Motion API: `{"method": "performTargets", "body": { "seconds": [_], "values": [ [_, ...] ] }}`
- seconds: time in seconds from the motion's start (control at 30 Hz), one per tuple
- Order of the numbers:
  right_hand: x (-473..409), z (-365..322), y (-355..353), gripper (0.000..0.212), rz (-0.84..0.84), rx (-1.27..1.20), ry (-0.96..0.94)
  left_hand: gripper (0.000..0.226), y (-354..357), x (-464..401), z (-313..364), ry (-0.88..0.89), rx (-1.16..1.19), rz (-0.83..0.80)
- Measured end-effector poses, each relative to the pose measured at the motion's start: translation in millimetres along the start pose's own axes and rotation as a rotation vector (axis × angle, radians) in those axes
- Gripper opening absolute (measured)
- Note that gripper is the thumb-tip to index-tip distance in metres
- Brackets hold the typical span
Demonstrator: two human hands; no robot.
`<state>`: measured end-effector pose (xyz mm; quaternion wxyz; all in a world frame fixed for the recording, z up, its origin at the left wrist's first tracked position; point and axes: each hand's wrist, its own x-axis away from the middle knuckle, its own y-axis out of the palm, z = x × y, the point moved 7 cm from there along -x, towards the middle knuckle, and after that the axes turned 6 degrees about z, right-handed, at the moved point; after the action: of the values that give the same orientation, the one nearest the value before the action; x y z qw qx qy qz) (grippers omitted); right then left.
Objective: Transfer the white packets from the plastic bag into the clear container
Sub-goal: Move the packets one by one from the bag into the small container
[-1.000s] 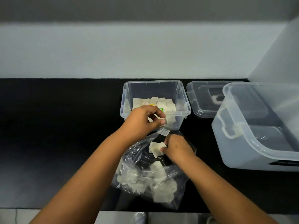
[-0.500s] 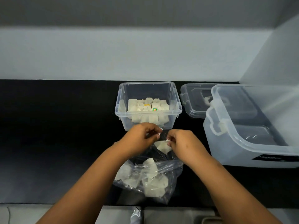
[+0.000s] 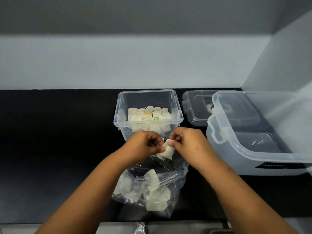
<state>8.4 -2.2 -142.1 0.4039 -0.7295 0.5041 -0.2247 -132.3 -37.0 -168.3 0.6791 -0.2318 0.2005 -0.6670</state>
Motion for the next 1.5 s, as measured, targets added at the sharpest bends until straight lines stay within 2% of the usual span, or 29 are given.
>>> {"method": "performTargets", "body": {
  "seconds": [0.27, 0.5, 0.6, 0.77, 1.0, 1.2, 1.5],
  "values": [
    [-47, -43, -37, 0.009, 0.156, -0.095, -0.113, 0.013, -68, -24, 6, 0.048, 0.205, 0.172],
    [-106, -69, -29, 0.002, 0.140, -0.086, -0.148, 0.008, -126, -41, -18, 0.053, 0.313, 0.393],
    [-131, -77, -4, 0.001, 0.027, -0.035, -0.137, 0.009, -145, -45, -37, 0.037, 0.349, 0.479],
    [-160, -89, 51, 0.004, -0.301, 0.027, -0.125, 0.009, -163, -46, -60, 0.004, 0.435, 0.552],
    [-177, -89, 130, 0.010, -0.719, 0.127, -0.069, 0.011, -172, -41, -74, 0.000, 0.510, 0.555],
    [-191, -79, 158, 0.011, -0.723, 0.145, 0.021, 0.010, -176, -36, -80, -0.001, 0.560, 0.533],
    [-196, -85, 137, 0.009, -0.595, 0.207, -0.041, 0.009, -167, -37, -82, -0.013, 0.603, 0.488]
  ]
}}
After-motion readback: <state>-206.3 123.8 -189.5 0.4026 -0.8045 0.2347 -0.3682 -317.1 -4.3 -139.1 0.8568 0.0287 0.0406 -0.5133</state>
